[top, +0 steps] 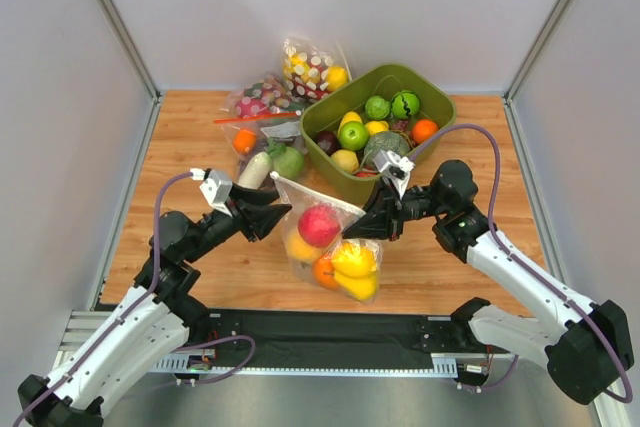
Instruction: Open the zip-top bag and remove the fake food
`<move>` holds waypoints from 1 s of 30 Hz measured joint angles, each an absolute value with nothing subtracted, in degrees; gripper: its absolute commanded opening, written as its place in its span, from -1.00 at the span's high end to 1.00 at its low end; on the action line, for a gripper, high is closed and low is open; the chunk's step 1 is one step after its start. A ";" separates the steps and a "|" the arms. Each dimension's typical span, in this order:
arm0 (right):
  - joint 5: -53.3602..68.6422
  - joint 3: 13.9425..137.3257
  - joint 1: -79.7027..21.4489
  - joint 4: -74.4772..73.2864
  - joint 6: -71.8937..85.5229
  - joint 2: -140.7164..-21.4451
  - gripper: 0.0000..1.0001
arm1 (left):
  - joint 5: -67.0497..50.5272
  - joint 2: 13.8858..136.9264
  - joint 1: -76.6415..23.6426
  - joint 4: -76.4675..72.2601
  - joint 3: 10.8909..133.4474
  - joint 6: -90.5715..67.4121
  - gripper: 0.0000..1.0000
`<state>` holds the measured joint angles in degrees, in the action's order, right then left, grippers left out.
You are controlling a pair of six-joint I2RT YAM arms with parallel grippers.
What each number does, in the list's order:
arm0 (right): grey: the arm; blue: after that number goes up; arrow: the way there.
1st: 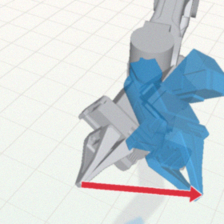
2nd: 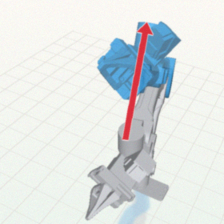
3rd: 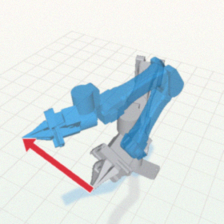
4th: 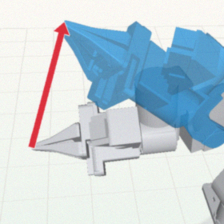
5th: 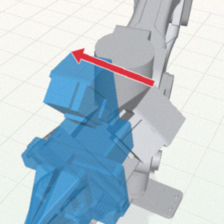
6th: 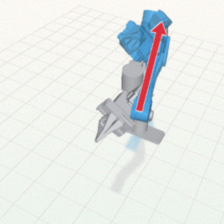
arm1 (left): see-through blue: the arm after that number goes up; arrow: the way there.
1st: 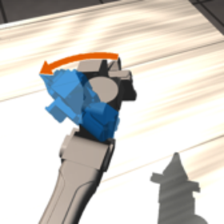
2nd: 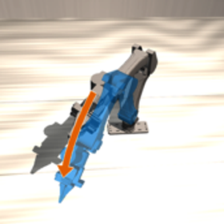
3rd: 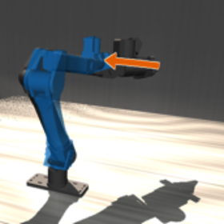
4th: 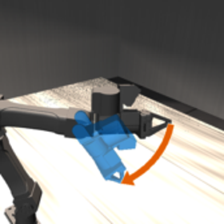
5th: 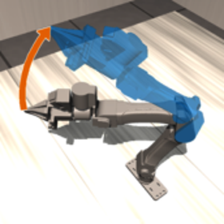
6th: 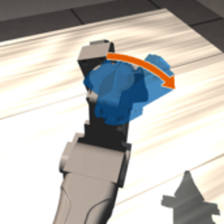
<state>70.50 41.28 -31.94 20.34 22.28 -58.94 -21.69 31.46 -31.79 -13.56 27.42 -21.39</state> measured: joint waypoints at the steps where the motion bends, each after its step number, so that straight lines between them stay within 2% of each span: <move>1: 70.63 41.28 -31.92 20.51 22.37 -58.94 0.99 | -22.33 31.05 -31.77 -13.74 27.11 -21.85 0.30; 2: 70.76 41.28 -31.92 20.58 22.48 -58.94 0.99 | -23.07 30.57 -31.77 -13.87 26.89 -22.09 0.59; 7: 71.09 41.28 -31.92 20.38 22.33 -58.96 0.99 | -25.45 29.78 -31.77 -14.06 26.76 -22.85 1.00; 14: 68.99 41.85 -31.88 14.09 17.61 -60.77 0.99 | -26.72 29.52 -31.77 -11.73 27.18 -22.44 1.00; 16: 65.63 43.05 -31.86 8.88 14.70 -61.80 0.96 | -26.52 29.54 -31.73 -9.65 28.27 -21.67 1.00; 18: 61.06 44.10 -31.79 4.36 12.43 -62.83 0.85 | -26.13 29.87 -31.73 -6.92 30.24 -20.45 1.00; 20: 56.14 44.60 -31.77 1.06 10.94 -63.70 0.85 | -25.76 30.55 -31.73 -5.34 32.05 -19.46 1.00; 23: 50.41 44.64 -31.79 -2.59 9.76 -65.08 0.58 | -25.54 32.86 -31.73 -5.78 32.18 -19.40 1.00; 24: 48.84 44.62 -31.79 -3.66 9.45 -65.73 0.39 | -25.52 33.89 -31.73 -6.37 31.70 -19.44 1.00; 26: 45.56 44.45 -31.79 -5.80 9.13 -67.31 0.22 | -25.30 36.27 -31.73 -8.10 29.50 -19.62 1.00; 27: 44.18 44.01 -31.79 -6.57 8.88 -67.88 0.04 | -25.15 37.30 -31.73 -8.47 28.29 -19.64 1.00; 30: 40.75 42.24 -31.88 -8.93 8.47 -68.16 -0.20 | -24.93 40.66 -31.88 -8.82 25.67 -19.55 1.00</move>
